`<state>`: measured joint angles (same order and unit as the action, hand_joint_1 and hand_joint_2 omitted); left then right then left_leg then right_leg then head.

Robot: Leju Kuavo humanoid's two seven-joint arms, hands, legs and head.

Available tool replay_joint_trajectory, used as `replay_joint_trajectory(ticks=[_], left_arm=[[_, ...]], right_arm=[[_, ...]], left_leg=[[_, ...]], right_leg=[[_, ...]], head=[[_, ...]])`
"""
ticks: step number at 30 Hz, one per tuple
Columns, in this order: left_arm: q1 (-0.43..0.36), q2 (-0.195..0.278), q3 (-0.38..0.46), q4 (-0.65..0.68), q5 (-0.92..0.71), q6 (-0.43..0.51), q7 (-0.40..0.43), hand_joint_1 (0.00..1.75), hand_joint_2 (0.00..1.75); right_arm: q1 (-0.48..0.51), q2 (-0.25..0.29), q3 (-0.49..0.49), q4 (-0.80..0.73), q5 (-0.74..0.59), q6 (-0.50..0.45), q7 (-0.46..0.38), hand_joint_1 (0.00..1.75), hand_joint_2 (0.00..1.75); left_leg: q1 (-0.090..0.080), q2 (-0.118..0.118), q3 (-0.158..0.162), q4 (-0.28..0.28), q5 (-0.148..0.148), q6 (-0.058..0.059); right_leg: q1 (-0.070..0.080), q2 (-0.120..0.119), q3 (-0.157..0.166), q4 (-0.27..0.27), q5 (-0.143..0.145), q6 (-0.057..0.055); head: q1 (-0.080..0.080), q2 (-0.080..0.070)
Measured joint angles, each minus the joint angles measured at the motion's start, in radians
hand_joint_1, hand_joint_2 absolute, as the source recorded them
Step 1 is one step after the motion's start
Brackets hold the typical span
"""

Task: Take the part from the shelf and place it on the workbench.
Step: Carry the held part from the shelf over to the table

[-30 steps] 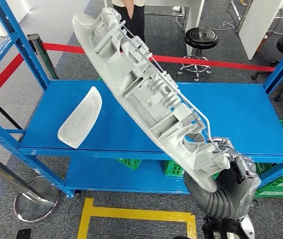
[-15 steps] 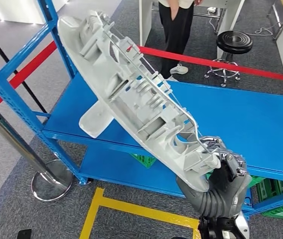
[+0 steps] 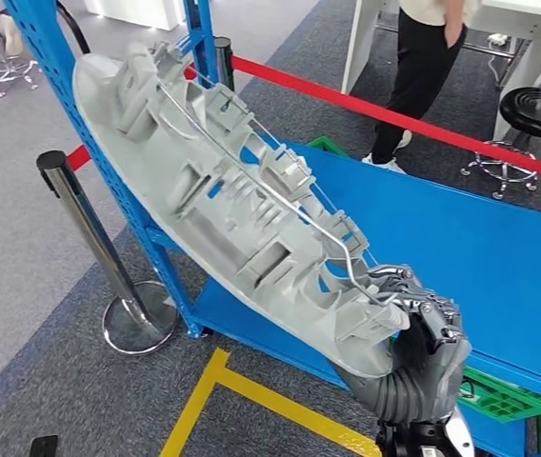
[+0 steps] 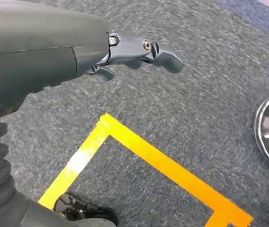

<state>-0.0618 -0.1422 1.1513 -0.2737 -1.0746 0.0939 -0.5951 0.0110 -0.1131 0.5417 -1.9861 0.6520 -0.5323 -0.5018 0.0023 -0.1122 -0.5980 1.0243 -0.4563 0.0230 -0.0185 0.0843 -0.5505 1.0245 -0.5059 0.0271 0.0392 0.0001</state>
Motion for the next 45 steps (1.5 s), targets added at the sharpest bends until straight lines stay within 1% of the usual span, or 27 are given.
replay_joint_trajectory(ticks=[2,3,5,7,9,10,11,13,15,17,18,20,22,23,24,25,27,29,31,33,35,37,39,40,42,43,45], left_arm=[[0.001,0.001,0.000,0.000,-0.002,0.001,0.000,0.00,1.75],[0.003,0.001,-0.001,0.000,-0.002,0.001,0.000,0.00,1.75],[0.001,0.002,-0.003,0.000,-0.002,0.001,0.001,0.00,1.75],[-0.004,0.002,-0.006,0.000,-0.002,0.002,0.002,0.00,1.75],[-0.006,0.004,-0.007,0.000,-0.002,0.002,0.004,0.00,1.75],[-0.006,0.004,-0.008,0.000,-0.002,0.002,0.005,0.00,1.75],[-0.005,0.004,-0.008,0.000,-0.002,0.002,0.005,0.00,1.75],[-0.006,0.006,-0.010,0.000,-0.002,0.003,0.006,0.00,1.75],[-0.011,0.007,-0.012,-0.001,-0.002,0.004,0.006,0.00,1.75],[-0.011,0.007,-0.014,-0.001,-0.003,0.004,0.006,0.00,1.75],[-0.008,0.007,-0.014,-0.001,-0.003,0.004,0.006,0.00,1.75],[-0.007,0.007,-0.014,-0.001,-0.003,0.005,0.006,0.00,1.75],[-0.010,0.007,-0.014,-0.001,-0.003,0.005,0.006,0.00,1.75],[-0.011,0.007,-0.015,-0.001,-0.003,0.005,0.006,0.00,1.75],[-0.011,0.007,-0.015,-0.001,-0.003,0.005,0.006,0.00,1.75],[-0.011,0.008,-0.015,-0.001,-0.003,0.005,0.006,0.00,1.75],[-0.010,0.007,-0.015,-0.001,-0.003,0.005,0.006,0.00,1.75],[-0.010,0.007,-0.016,-0.001,-0.003,0.005,0.006,0.00,1.75],[-0.009,0.007,-0.017,-0.001,-0.003,0.004,0.007,0.00,1.75],[-0.003,0.008,-0.019,-0.001,-0.002,0.004,0.008,0.00,1.75],[0.001,0.007,-0.020,-0.001,-0.002,0.004,0.009,0.00,1.75],[-0.001,0.006,-0.021,-0.001,-0.002,0.004,0.010,0.00,1.75],[-0.003,0.006,-0.022,-0.001,-0.002,0.004,0.013,0.00,1.75],[-0.002,0.006,-0.022,-0.001,-0.002,0.004,0.015,0.00,1.75],[0.000,0.006,-0.023,-0.001,-0.002,0.004,0.017,0.00,1.75],[0.000,0.006,-0.023,-0.001,-0.002,0.004,0.018,0.00,1.75],[-0.002,0.007,-0.023,-0.001,-0.002,0.004,0.018,0.00,1.75]], right_arm=[[-0.008,-0.001,0.012,0.000,0.002,0.009,0.004,1.75,1.75],[-0.013,-0.002,0.018,0.000,0.001,0.014,0.006,1.75,1.75],[-0.022,-0.002,0.032,0.000,-0.002,0.024,0.008,1.75,1.75],[-0.029,-0.002,0.045,0.001,-0.010,0.037,0.011,1.75,1.75],[-0.037,-0.002,0.055,0.005,-0.019,0.050,0.017,1.75,1.75],[-0.040,-0.002,0.059,0.007,-0.023,0.055,0.020,1.75,1.75],[-0.043,-0.002,0.063,0.008,-0.026,0.058,0.022,1.75,1.75],[-0.047,-0.002,0.069,0.011,-0.029,0.061,0.024,1.75,1.75],[-0.053,-0.002,0.073,0.013,-0.030,0.061,0.024,1.75,1.75],[-0.062,-0.002,0.076,0.014,-0.030,0.061,0.025,1.75,1.75],[-0.065,-0.002,0.078,0.015,-0.031,0.060,0.025,1.75,1.75],[-0.069,-0.002,0.080,0.016,-0.031,0.060,0.025,1.75,1.75],[-0.069,-0.003,0.080,0.018,-0.032,0.060,0.026,1.75,1.75],[-0.068,-0.003,0.081,0.019,-0.032,0.061,0.026,1.75,1.75],[-0.068,-0.003,0.081,0.021,-0.032,0.063,0.026,1.75,1.75],[-0.068,-0.004,0.082,0.023,-0.033,0.066,0.026,1.75,1.75],[-0.068,-0.004,0.083,0.026,-0.035,0.076,0.029,1.75,1.75],[-0.067,-0.004,0.086,0.027,-0.036,0.083,0.033,1.75,1.75],[-0.063,-0.004,0.089,0.028,-0.035,0.083,0.039,1.75,1.75],[-0.061,-0.004,0.091,0.028,-0.033,0.083,0.043,1.75,1.75],[-0.061,-0.004,0.093,0.028,-0.036,0.081,0.044,1.75,1.75],[-0.060,-0.004,0.095,0.028,-0.041,0.079,0.043,1.75,1.75],[-0.060,-0.004,0.094,0.028,-0.048,0.078,0.043,1.75,1.75],[-0.060,-0.004,0.094,0.028,-0.050,0.077,0.043,1.75,1.75],[-0.060,-0.005,0.094,0.028,-0.052,0.078,0.043,1.75,1.75],[-0.060,-0.005,0.094,0.028,-0.052,0.078,0.043,1.75,1.75],[-0.061,-0.005,0.094,0.028,-0.053,0.077,0.042,1.75,1.75]], left_leg=[[0.004,-0.020,-0.010,0.001,0.005,-0.013],[0.003,-0.013,-0.014,0.005,0.002,-0.018],[0.000,0.037,-0.040,0.062,-0.033,-0.028],[0.001,0.089,-0.100,0.187,-0.092,-0.037],[0.005,0.101,-0.142,0.274,-0.114,-0.043],[0.007,0.104,-0.138,0.267,-0.098,-0.044],[0.008,0.111,-0.113,0.218,-0.066,-0.044],[0.002,0.156,-0.044,0.082,-0.008,-0.038],[-0.007,0.192,-0.012,0.010,0.005,-0.026],[-0.010,0.177,-0.016,0.005,0.002,-0.014],[-0.008,0.164,-0.014,0.002,0.004,-0.009],[-0.002,0.140,-0.011,-0.004,0.008,0.005],[0.000,0.115,-0.011,-0.004,0.010,0.013],[-0.001,0.101,-0.011,-0.004,0.010,0.014],[-0.002,0.086,-0.011,-0.004,0.010,0.014],[-0.002,0.071,-0.010,-0.004,0.010,0.014],[-0.002,0.041,-0.007,-0.003,0.010,0.013],[-0.002,0.015,-0.009,0.000,0.010,0.007],[0.002,-0.007,-0.018,0.003,0.013,-0.006],[0.006,-0.020,-0.024,0.003,0.016,-0.018],[0.003,0.022,-0.040,0.039,-0.008,-0.028],[0.002,0.082,-0.088,0.149,-0.068,-0.037],[0.007,0.101,-0.140,0.264,-0.113,-0.044],[0.008,0.104,-0.146,0.280,-0.111,-0.046],[0.009,0.114,-0.100,0.199,-0.059,-0.043],[0.007,0.127,-0.064,0.133,-0.027,-0.040],[-0.002,0.169,-0.012,0.033,0.000,-0.029]], right_leg=[[0.001,-0.016,0.006,-0.008,0.000,-0.004],[0.000,-0.028,0.008,-0.012,0.002,-0.008],[-0.004,-0.058,0.015,-0.020,0.005,-0.018],[-0.001,-0.089,0.017,-0.020,0.002,-0.024],[0.000,-0.119,0.018,-0.019,-0.001,-0.026],[0.000,-0.133,0.020,-0.019,-0.003,-0.025],[0.000,-0.146,0.023,-0.018,-0.006,-0.024],[0.004,-0.169,0.031,-0.017,-0.014,-0.017],[0.012,-0.191,0.035,-0.017,-0.021,-0.008],[0.016,-0.215,0.040,-0.021,-0.025,0.001],[0.015,-0.212,0.042,-0.019,-0.032,0.006],[0.011,-0.164,0.023,0.029,-0.068,0.013],[0.008,-0.105,-0.039,0.152,-0.124,0.013],[0.008,-0.093,-0.075,0.216,-0.144,0.013],[0.008,-0.088,-0.101,0.255,-0.146,0.012],[0.008,-0.085,-0.114,0.262,-0.133,0.011],[0.007,-0.070,-0.083,0.160,-0.055,0.006],[0.003,-0.024,-0.032,0.038,0.002,0.003],[0.002,0.000,-0.012,-0.001,0.006,0.001],[0.003,-0.020,-0.006,-0.007,0.010,-0.005],[0.000,-0.048,0.001,-0.014,0.012,-0.017],[0.001,-0.078,0.006,-0.017,0.010,-0.026],[0.004,-0.108,0.007,-0.016,0.007,-0.028],[0.004,-0.123,0.008,-0.016,0.005,-0.028],[0.005,-0.147,0.013,-0.016,0.001,-0.026],[0.005,-0.157,0.017,-0.016,-0.001,-0.024],[0.009,-0.174,0.023,-0.016,-0.007,-0.018]], head=[[0.000,0.000],[-0.001,0.000],[-0.009,0.000],[-0.017,0.000],[-0.017,0.000],[-0.017,0.000],[-0.017,0.000],[-0.018,0.000],[-0.019,0.000],[-0.019,0.000],[-0.018,0.000],[-0.015,0.000],[-0.012,0.000],[-0.011,0.000],[-0.011,0.000],[-0.011,0.000],[-0.011,0.000],[-0.012,0.000],[-0.013,0.000],[-0.012,0.000],[-0.020,0.000],[-0.028,0.000],[-0.030,0.000],[-0.030,0.000],[-0.030,0.000],[-0.030,0.000],[-0.030,0.000]])
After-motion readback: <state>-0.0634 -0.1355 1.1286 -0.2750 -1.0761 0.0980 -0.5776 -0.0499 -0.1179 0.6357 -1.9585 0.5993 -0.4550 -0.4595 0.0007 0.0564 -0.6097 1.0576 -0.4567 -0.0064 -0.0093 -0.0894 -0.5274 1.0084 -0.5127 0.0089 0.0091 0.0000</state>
